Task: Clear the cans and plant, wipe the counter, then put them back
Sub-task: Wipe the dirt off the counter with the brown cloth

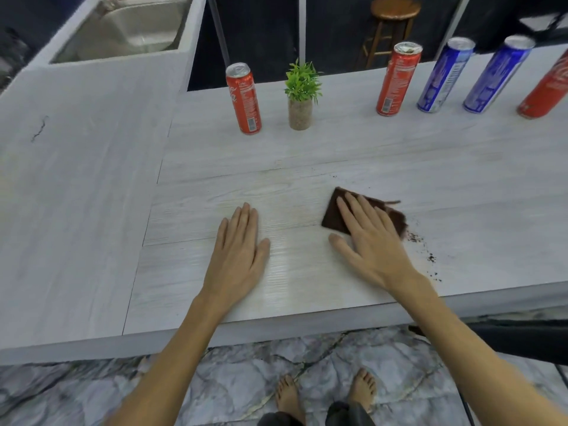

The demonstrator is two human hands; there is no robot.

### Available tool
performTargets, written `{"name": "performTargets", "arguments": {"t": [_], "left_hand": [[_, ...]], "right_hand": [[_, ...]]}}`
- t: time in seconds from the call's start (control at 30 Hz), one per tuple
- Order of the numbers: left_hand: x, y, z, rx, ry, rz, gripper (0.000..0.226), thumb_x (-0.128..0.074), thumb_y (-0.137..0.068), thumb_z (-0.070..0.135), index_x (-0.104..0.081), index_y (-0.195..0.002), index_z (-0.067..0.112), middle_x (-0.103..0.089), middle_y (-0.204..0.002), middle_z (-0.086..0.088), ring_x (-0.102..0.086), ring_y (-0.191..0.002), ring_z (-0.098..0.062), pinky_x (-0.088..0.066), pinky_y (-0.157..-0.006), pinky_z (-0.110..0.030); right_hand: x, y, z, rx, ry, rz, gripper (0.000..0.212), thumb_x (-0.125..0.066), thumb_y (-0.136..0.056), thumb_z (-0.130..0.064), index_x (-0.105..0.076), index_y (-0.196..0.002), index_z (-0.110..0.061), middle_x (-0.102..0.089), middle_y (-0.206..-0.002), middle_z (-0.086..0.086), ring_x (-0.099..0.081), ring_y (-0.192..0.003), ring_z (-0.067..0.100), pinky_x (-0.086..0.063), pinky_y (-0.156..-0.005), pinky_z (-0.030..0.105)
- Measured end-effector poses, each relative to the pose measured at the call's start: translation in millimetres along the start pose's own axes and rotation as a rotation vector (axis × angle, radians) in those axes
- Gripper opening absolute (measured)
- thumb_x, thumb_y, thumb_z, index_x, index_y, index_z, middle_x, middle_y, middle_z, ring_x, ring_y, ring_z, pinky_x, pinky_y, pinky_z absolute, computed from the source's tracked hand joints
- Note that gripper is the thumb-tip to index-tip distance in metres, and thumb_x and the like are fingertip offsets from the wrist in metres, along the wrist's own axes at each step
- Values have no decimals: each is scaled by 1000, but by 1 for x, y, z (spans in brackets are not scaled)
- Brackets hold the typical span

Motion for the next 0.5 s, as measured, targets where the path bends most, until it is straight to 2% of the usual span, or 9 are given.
{"name": "performTargets", "arguments": {"t": [0.13, 0.23, 0.3, 0.4, 0.5], "left_hand": [[-1, -1, 0, 12, -38, 9, 67, -19, -110, 45, 5, -164, 14, 12, -172, -1, 16, -157, -9, 5, -129, -38], [-2, -2, 0, 13, -47, 9, 67, -19, -110, 45, 6, -164, 14, 12, -172, -1, 15, -157, -9, 5, -129, -38], [-2, -2, -1, 12, -50, 13, 66, -18, -111, 45, 6, -164, 15, 13, -172, 0, 16, -157, -8, 5, -129, -37], [-3, -2, -2, 8, -56, 17, 66, -17, -111, 46, 7, -164, 16, 13, -172, 0, 17, -157, -7, 5, -129, -37], [-4, -1, -2, 10, -47, 21, 65, -16, -111, 46, 7, -164, 16, 14, -172, 1, 18, -156, -7, 6, -129, -37]], "right_hand": [[-11, -15, -48, 133, 14, -31, 78, -29, -105, -61, -10, -169, -20, -8, -177, 0, 1, -163, 17, -2, -132, 43], [-19, 24, -67, 270, -12, -56, 76, -31, -106, -62, -12, -169, -22, -10, -176, -3, 0, -163, 14, -7, -132, 42], [-19, 56, -53, 320, -36, -69, 74, -29, -107, -63, -9, -169, -27, -7, -176, -7, 3, -163, 10, -5, -132, 39], [-8, 75, -8, 287, -46, -67, 71, -25, -108, -64, -5, -168, -32, -4, -176, -11, 3, -162, 8, -7, -131, 40], [2, 47, 17, 170, -28, -44, 73, -21, -105, -65, -7, -168, -30, -4, -176, -9, 4, -162, 7, -6, -131, 42]]}}
Point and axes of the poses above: each hand's wrist, its own y-axis away from the middle knuckle, its own x-axis out of the back of the hand, z = x × y, the point moved 4 cm from there along -y, towards the middle knuckle
